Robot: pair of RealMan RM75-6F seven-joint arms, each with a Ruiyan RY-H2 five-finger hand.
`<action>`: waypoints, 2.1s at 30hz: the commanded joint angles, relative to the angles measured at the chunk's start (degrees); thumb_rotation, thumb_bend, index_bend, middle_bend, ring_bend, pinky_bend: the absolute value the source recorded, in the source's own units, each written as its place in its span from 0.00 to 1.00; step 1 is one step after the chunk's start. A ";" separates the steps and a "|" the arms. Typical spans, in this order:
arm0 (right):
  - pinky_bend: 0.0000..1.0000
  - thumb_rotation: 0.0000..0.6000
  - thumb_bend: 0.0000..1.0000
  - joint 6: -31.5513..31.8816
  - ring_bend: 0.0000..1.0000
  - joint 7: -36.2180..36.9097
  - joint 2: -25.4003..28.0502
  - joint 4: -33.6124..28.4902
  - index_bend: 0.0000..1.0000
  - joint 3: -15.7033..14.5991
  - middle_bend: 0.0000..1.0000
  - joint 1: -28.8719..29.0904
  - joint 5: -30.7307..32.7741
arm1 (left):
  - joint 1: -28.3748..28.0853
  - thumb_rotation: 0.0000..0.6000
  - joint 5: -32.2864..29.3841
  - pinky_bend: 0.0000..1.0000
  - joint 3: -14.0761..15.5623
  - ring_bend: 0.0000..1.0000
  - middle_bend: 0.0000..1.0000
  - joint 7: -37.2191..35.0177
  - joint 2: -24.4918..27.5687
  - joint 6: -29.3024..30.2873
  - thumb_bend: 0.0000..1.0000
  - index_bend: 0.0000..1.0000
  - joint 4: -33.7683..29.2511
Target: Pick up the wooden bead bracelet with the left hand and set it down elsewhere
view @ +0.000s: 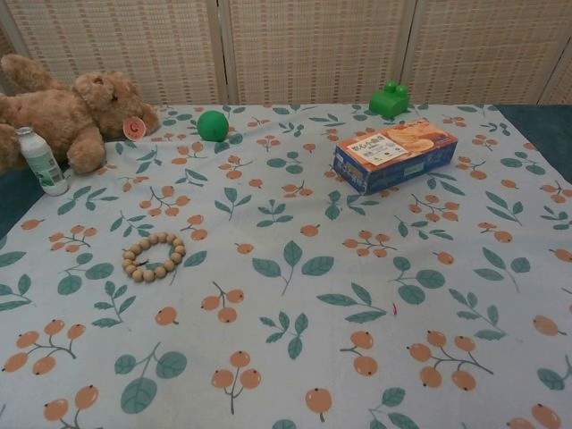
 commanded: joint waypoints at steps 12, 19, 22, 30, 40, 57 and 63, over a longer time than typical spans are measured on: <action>0.00 1.00 0.20 0.32 0.00 0.67 -0.56 1.10 0.00 0.58 0.00 -0.46 1.22 | 0.20 1.00 -0.31 0.22 -0.06 0.00 0.00 -1.08 0.48 0.20 0.52 0.00 0.24; 0.00 1.00 0.20 0.73 0.00 1.61 -1.11 2.39 0.00 0.70 0.00 -0.76 1.35 | 0.10 1.00 -0.59 0.22 -0.22 0.00 0.00 -0.83 0.47 -0.07 0.52 0.00 0.14; 0.00 1.00 0.20 0.97 0.00 1.55 -1.41 2.84 0.00 0.79 0.00 -0.83 1.22 | 0.16 1.00 -0.48 0.22 -0.14 0.00 0.00 -0.75 0.48 0.05 0.52 0.00 0.15; 0.00 1.00 0.20 1.49 0.00 2.58 -1.93 4.41 0.00 1.28 0.00 -0.81 1.19 | 0.51 1.00 -0.50 0.22 -0.36 0.00 0.00 -0.55 0.68 0.94 0.52 0.00 -0.04; 0.00 1.00 0.20 1.99 0.00 3.69 -2.37 5.51 0.00 1.62 0.00 -0.75 0.95 | 1.43 1.00 -0.52 0.22 -0.39 0.00 0.00 0.10 0.91 2.37 0.52 0.00 -0.26; 0.00 1.00 0.20 -7.06 0.00 -1.29 -2.25 3.23 0.00 2.36 0.00 2.04 7.99 | 2.50 1.00 -0.84 0.21 1.19 0.01 0.00 -3.90 2.75 1.54 0.55 0.00 -1.01; 0.00 1.00 0.20 -7.84 0.00 -3.37 -2.86 1.78 0.00 2.76 0.00 3.20 8.00 | 2.46 1.00 0.79 0.18 0.45 0.00 0.00 -3.79 2.46 3.79 0.55 0.00 -0.34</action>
